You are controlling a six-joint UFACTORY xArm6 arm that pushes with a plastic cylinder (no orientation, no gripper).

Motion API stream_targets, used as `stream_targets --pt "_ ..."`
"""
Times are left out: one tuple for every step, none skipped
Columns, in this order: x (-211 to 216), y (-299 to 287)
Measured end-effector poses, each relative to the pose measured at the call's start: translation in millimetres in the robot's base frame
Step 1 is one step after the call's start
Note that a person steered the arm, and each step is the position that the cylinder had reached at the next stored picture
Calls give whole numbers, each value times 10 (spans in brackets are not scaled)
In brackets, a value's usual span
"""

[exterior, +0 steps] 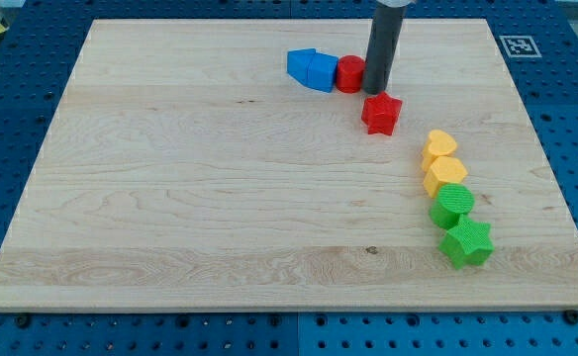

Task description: Move the red star to the top right of the yellow heart

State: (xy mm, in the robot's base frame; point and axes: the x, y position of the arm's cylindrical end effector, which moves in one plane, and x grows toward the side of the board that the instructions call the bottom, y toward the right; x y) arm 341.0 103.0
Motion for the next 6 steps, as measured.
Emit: stream_targets --pt "203 -114" --pt "504 -210" --pt "549 -39" --pt "549 -279" --pt "777 -505" --pt "1108 -436"
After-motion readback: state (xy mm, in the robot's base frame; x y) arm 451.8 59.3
